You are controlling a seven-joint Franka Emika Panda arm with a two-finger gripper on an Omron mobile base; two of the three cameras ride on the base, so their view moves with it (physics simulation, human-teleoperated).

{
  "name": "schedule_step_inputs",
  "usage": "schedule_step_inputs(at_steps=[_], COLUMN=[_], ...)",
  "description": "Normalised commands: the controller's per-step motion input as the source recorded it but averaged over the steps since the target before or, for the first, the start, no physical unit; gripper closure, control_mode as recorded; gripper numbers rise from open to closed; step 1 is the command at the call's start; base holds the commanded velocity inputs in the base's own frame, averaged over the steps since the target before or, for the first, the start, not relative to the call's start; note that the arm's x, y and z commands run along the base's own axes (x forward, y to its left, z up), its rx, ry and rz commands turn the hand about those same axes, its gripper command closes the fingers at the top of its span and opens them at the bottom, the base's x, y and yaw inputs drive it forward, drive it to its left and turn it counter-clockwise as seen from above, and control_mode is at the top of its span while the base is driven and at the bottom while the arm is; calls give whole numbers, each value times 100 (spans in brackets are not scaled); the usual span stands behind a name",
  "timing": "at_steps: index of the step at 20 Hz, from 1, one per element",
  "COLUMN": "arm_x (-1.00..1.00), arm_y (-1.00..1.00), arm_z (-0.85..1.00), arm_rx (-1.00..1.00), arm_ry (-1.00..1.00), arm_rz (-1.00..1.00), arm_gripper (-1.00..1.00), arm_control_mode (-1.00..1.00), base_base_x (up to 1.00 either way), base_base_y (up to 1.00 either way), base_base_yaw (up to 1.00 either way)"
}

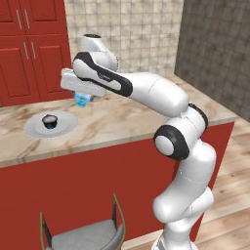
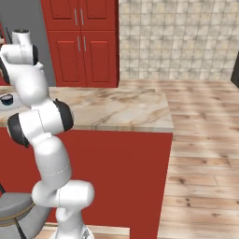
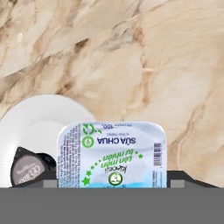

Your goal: Place two yogurt containers on each plate.

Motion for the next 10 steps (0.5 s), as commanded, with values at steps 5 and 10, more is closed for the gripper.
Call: schedule_step_inputs(at_steps=[5, 10], arm_x=[0, 0], arm_y=[46, 30], arm_z=[-7, -14], arm_rx=[6, 0], arm_ry=[-2, 0], arm_rz=[0, 0], arm_gripper=[100, 100], arm_control_mode=[-100, -100], base_base_x=[0, 0], base_base_y=[0, 0], base_base_yaw=[0, 0])
